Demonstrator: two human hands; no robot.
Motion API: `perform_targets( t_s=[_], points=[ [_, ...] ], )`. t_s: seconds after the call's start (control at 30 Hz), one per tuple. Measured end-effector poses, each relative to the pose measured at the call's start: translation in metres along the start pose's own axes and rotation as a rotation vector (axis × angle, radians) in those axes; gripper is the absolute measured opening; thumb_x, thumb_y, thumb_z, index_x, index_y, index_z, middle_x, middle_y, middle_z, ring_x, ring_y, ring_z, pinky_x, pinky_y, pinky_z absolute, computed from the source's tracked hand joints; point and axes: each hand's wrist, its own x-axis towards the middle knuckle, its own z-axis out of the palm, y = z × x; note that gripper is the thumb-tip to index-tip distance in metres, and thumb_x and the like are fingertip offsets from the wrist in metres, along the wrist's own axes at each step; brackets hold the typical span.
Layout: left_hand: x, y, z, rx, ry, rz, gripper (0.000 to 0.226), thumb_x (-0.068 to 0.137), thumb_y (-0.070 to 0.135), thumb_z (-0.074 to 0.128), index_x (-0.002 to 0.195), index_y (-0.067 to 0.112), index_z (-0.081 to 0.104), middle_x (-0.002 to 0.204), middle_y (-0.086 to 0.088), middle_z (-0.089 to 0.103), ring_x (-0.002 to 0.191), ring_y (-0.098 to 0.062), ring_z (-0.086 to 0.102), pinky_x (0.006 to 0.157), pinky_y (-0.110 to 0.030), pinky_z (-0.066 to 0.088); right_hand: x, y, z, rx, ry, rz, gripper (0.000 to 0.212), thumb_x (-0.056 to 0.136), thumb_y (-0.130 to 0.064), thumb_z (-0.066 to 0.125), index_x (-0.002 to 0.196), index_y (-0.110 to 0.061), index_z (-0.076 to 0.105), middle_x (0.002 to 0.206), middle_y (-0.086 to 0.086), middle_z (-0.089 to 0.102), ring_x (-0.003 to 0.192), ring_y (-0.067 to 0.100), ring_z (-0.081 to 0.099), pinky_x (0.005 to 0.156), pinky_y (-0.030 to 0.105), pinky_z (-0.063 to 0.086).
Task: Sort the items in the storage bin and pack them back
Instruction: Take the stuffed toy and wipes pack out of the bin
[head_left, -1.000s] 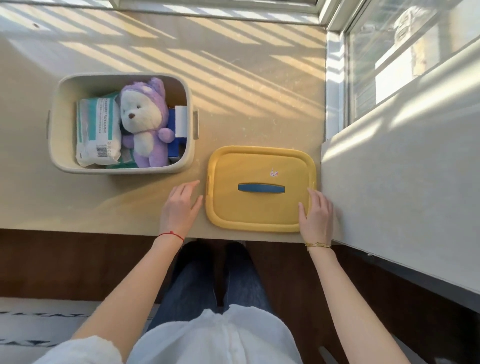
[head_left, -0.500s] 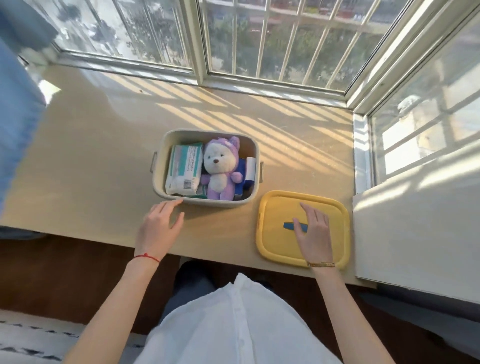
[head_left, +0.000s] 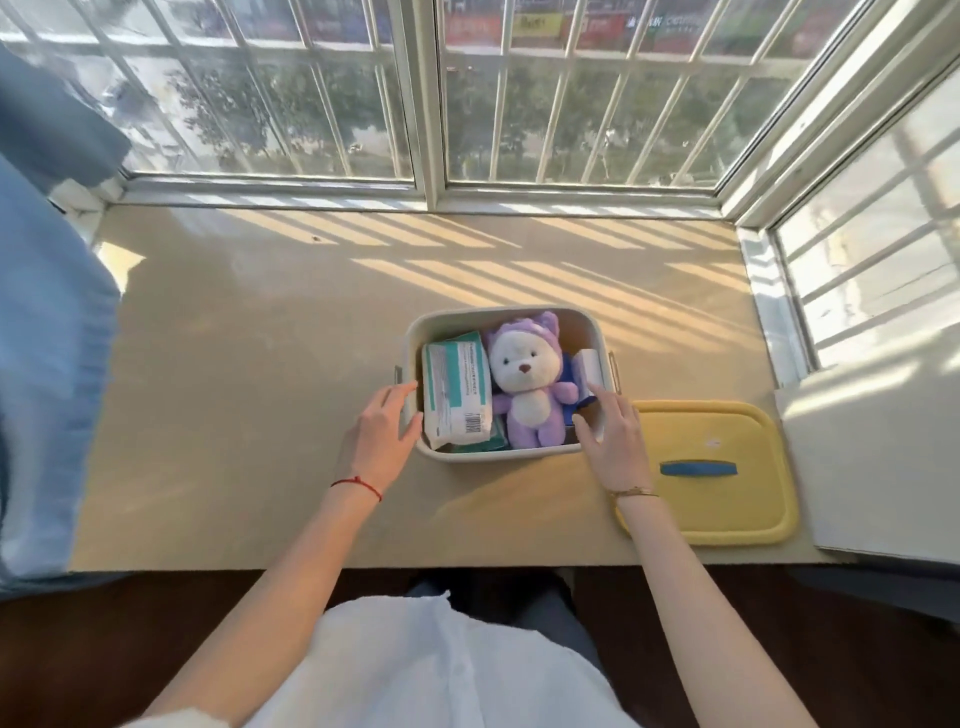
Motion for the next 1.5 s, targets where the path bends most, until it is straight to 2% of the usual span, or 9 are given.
perform_targets(
  t_s=[0.23,0.33,0.57,0.73,0.9,1.0,1.27,1.4,1.5],
  points=[
    [0.044,-0.004,0.037,-0.125,-0.173,-0.066,0.051,0.091,0.01,0.06,0.139,0.008,0.043,0.136,-0.012,0.047,0.122,-0.026,0.049,0.101,-0.029,0.039,0.048,0.0,0.037,0.055,-0.09,0.106,0.055,0.089,-0.025,0.066,0.14,-0.015,0.045,0.136,0.011,0.052,0.125,0.026,0.046,0.102,0.024,0.032],
    [0.063,-0.01,0.056,-0.163,-0.251,-0.138,0.058,0.092,0.011,0.06,0.144,0.012,0.035,0.144,-0.012,0.037,0.13,-0.025,0.04,0.109,-0.033,0.033,0.07,0.007,0.05,0.06,-0.146,0.122,0.062,0.087,-0.028,0.067,0.142,-0.023,0.04,0.142,0.009,0.046,0.13,0.025,0.042,0.107,0.035,0.035],
    [0.089,-0.017,0.1,-0.116,-0.343,-0.303,0.071,0.092,0.016,0.06,0.151,0.022,0.021,0.158,-0.02,0.008,0.145,-0.035,0.018,0.118,-0.044,0.021,0.097,0.029,0.075,0.115,-0.294,0.114,0.089,0.079,-0.029,0.076,0.151,-0.03,0.023,0.127,0.013,0.049,0.118,0.026,0.046,0.097,0.025,0.03],
    [0.095,-0.024,0.117,-0.166,-0.359,-0.367,0.083,0.088,0.016,0.064,0.151,0.036,0.012,0.132,-0.021,0.04,0.114,-0.036,0.053,0.105,-0.047,0.04,0.101,0.036,0.083,0.064,-0.298,0.063,0.102,0.074,-0.035,0.078,0.153,-0.036,0.013,0.115,0.013,0.048,0.104,0.027,0.047,0.093,0.031,0.035],
    [0.088,-0.021,0.12,-0.253,-0.273,-0.376,0.088,0.085,0.015,0.07,0.148,0.043,0.015,0.123,-0.011,0.039,0.1,-0.02,0.049,0.097,-0.033,0.038,0.098,0.029,0.086,0.17,-0.291,0.127,0.104,0.074,-0.029,0.081,0.152,-0.04,0.013,0.115,0.006,0.037,0.096,0.011,0.04,0.096,0.018,0.029],
    [0.08,-0.018,0.121,-0.307,-0.216,-0.344,0.089,0.081,0.014,0.073,0.146,0.045,0.021,0.123,-0.007,0.037,0.101,-0.013,0.046,0.095,-0.025,0.035,0.1,0.029,0.083,0.226,-0.296,0.144,0.104,0.073,-0.027,0.082,0.152,-0.038,0.015,0.115,0.006,0.037,0.087,0.004,0.035,0.087,0.006,0.025],
    [0.079,-0.013,0.12,-0.288,-0.085,-0.243,0.087,0.074,0.014,0.08,0.142,0.045,0.036,0.114,-0.003,0.038,0.107,-0.019,0.047,0.098,-0.034,0.045,0.105,0.027,0.076,0.293,-0.27,0.127,0.1,0.072,-0.024,0.081,0.149,-0.045,0.021,0.13,-0.006,0.053,0.113,0.017,0.052,0.102,0.034,0.041],
    [0.082,-0.009,0.114,-0.372,-0.097,-0.311,0.082,0.078,0.011,0.075,0.142,0.044,0.037,0.115,-0.004,0.038,0.101,-0.013,0.048,0.098,-0.024,0.04,0.102,0.024,0.078,0.273,-0.286,0.137,0.102,0.073,-0.029,0.081,0.15,-0.043,0.017,0.116,0.005,0.048,0.1,0.007,0.042,0.096,0.012,0.031],
    [0.083,-0.009,0.109,-0.469,-0.131,-0.326,0.078,0.082,0.01,0.072,0.142,0.045,0.037,0.126,0.0,0.045,0.109,-0.007,0.048,0.097,-0.016,0.035,0.099,0.021,0.079,0.233,-0.319,0.123,0.105,0.074,-0.031,0.08,0.151,-0.045,0.01,0.109,0.008,0.044,0.095,0.009,0.042,0.094,0.022,0.035]
  ],
)
